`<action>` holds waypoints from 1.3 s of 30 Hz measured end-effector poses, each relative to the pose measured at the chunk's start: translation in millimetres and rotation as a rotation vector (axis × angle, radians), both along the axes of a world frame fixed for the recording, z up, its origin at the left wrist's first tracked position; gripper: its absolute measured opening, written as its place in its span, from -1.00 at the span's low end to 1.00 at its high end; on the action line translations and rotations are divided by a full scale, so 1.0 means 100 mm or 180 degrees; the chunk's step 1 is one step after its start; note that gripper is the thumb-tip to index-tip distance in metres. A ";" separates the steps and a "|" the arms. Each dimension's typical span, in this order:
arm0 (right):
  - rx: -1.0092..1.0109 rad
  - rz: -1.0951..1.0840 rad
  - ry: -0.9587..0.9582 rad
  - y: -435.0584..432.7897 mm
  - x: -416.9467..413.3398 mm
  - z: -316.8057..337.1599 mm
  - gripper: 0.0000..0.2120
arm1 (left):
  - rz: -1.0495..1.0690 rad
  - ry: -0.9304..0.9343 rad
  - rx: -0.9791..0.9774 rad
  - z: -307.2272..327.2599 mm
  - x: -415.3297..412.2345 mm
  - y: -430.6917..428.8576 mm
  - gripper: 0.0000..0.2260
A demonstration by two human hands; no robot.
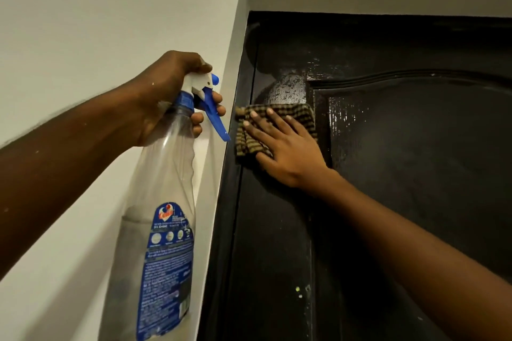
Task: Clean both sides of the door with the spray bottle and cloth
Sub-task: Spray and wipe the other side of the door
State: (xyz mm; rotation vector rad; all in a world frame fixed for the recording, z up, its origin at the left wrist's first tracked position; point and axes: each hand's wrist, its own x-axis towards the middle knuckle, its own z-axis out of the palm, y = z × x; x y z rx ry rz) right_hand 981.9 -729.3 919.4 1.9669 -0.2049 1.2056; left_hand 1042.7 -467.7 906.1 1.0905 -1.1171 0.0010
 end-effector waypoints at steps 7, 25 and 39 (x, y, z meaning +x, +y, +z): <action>0.0600 0.0003 -0.0783 -0.18 -0.20 0.53 -0.39 | -0.0177 0.0046 0.0145 0.02 0.13 -0.03 -0.70; 0.0095 0.0179 0.0133 -0.03 -0.05 -0.56 -0.40 | -0.0341 0.0080 0.0196 -0.07 0.19 0.01 -0.67; 0.0150 0.0051 -0.0091 -0.02 -0.05 -0.59 -0.39 | -0.0130 -0.0104 0.0087 -0.60 0.02 -0.07 -0.68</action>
